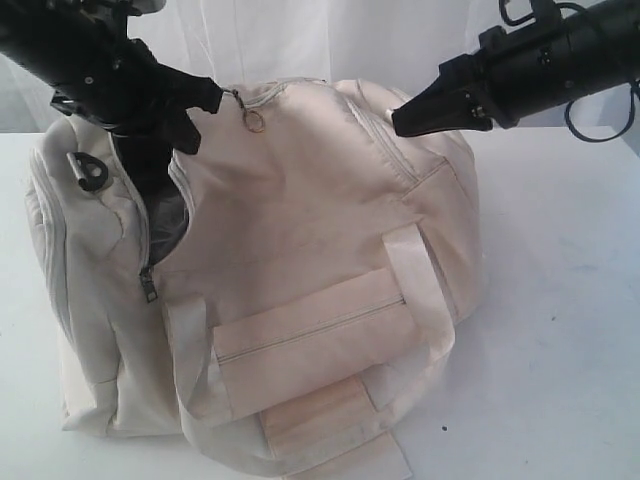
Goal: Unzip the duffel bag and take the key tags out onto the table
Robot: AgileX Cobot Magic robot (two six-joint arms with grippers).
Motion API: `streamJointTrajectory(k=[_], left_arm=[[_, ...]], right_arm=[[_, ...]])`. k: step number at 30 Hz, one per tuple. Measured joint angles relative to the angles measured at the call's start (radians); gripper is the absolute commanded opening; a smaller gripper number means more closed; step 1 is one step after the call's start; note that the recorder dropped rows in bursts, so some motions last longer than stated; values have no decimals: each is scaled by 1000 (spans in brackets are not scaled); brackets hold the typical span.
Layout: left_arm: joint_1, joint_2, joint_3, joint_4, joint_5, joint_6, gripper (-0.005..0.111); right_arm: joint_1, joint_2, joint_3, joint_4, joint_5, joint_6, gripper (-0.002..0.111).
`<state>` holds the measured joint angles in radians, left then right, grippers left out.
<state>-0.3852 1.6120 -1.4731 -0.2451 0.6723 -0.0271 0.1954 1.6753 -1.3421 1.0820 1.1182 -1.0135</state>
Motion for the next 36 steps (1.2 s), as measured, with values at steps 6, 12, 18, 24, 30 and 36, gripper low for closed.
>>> streamJointTrajectory(k=[6,12,18,24,30,36], left_arm=[[0,0,0,2,33,44,0],[0,0,0,2,51,86,0],[0,0,0,3,66,110,0],[0,0,0,-6,74,152,0],[0,0,0,-10,74,159,0],[0,-2,0,-20,76,161,0]], right_arm=[[26,0,0,11,-5,-32,0],[109,0,0,15,-124,-94,0],[166,11,-18,-23,-368,-7,0],[166,244,-337,-124,-312,143,0],[172,463,-732,-232,-236,290,1],[214,639,-894,-280,-244,105,60]])
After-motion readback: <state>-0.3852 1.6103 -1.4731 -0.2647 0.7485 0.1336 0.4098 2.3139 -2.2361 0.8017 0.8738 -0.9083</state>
